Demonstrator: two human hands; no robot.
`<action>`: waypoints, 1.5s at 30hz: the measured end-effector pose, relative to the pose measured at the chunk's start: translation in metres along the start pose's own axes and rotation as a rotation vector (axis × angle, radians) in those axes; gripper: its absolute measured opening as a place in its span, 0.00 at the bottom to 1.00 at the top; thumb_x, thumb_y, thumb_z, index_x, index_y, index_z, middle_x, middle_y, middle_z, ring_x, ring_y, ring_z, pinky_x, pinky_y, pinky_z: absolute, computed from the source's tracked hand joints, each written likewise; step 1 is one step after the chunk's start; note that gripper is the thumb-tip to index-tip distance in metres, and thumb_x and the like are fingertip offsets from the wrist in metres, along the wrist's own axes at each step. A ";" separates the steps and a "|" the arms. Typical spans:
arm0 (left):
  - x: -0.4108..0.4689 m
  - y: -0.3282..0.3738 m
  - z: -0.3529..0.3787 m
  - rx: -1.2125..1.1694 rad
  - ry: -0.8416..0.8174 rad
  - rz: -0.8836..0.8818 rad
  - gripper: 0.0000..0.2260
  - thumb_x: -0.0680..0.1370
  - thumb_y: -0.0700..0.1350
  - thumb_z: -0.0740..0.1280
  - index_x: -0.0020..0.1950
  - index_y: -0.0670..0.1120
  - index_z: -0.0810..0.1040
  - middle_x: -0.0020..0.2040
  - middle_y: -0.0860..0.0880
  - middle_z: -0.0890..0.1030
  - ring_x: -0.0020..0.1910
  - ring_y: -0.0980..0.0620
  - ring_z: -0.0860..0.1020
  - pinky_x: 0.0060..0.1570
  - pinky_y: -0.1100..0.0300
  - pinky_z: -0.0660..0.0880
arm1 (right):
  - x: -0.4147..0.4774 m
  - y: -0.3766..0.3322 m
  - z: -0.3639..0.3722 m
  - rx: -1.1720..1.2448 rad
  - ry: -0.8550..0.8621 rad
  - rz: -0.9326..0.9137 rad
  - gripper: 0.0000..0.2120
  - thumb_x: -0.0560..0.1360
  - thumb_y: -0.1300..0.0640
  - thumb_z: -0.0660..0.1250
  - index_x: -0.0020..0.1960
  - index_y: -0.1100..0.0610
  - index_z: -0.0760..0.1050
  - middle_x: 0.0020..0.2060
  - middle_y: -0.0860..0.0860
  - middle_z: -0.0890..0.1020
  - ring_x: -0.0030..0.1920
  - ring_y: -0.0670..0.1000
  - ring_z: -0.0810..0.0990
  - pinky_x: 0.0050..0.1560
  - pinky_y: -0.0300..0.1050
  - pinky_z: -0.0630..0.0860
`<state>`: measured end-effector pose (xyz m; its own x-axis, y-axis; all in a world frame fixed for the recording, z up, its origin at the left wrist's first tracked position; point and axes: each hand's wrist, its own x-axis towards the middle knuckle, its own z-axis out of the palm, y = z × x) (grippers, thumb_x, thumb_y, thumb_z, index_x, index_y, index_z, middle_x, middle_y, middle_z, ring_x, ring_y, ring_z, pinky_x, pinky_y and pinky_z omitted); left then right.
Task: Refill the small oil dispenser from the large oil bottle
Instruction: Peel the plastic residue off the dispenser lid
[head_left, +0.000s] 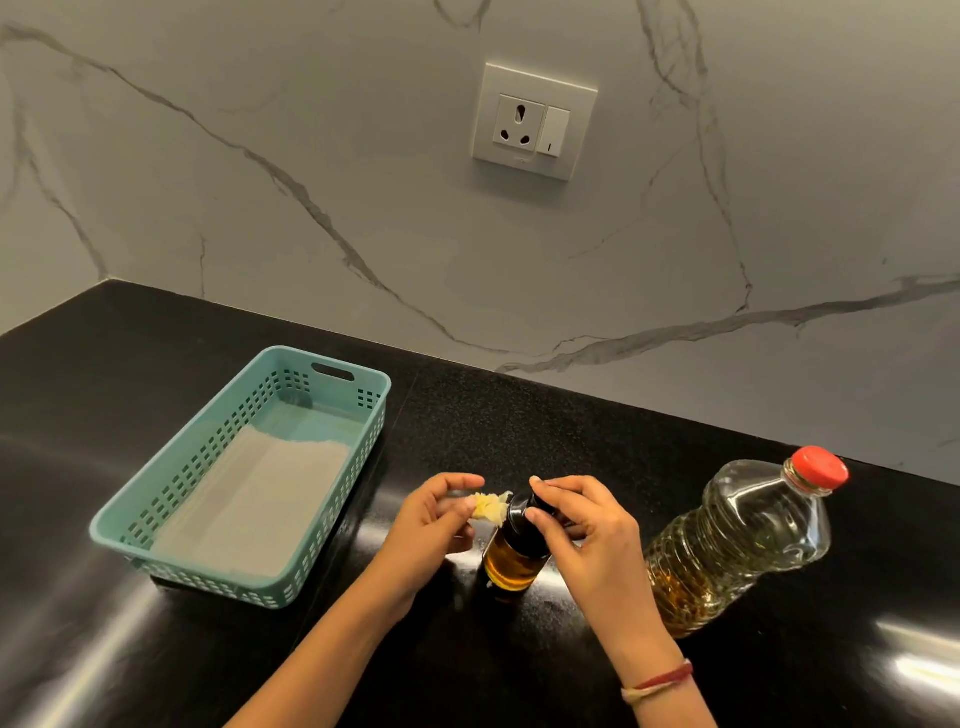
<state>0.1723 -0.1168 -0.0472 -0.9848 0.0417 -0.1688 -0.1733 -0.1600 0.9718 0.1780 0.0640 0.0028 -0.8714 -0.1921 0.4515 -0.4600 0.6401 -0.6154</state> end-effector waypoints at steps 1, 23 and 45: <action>0.001 0.000 0.002 0.020 -0.006 -0.029 0.08 0.80 0.37 0.64 0.57 0.46 0.76 0.39 0.49 0.80 0.34 0.57 0.76 0.37 0.63 0.74 | 0.000 0.000 0.000 -0.006 0.002 -0.001 0.14 0.72 0.58 0.72 0.58 0.54 0.80 0.48 0.41 0.77 0.51 0.38 0.77 0.45 0.30 0.76; 0.016 -0.010 0.019 0.104 0.069 -0.009 0.03 0.77 0.39 0.69 0.46 0.42 0.82 0.42 0.40 0.83 0.43 0.47 0.80 0.45 0.56 0.78 | -0.004 0.002 0.006 -0.005 0.051 -0.007 0.16 0.72 0.62 0.72 0.59 0.54 0.80 0.48 0.43 0.78 0.52 0.38 0.77 0.47 0.37 0.79; 0.012 -0.003 0.022 0.230 0.093 0.065 0.15 0.76 0.31 0.64 0.50 0.48 0.85 0.47 0.51 0.86 0.50 0.56 0.83 0.50 0.64 0.78 | -0.005 -0.001 0.007 0.035 0.049 0.025 0.16 0.72 0.63 0.72 0.59 0.54 0.79 0.49 0.41 0.77 0.54 0.38 0.76 0.49 0.33 0.77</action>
<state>0.1617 -0.0938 -0.0481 -0.9926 -0.0540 -0.1086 -0.1123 0.0692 0.9913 0.1816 0.0590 -0.0027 -0.8737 -0.1388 0.4662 -0.4443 0.6181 -0.6485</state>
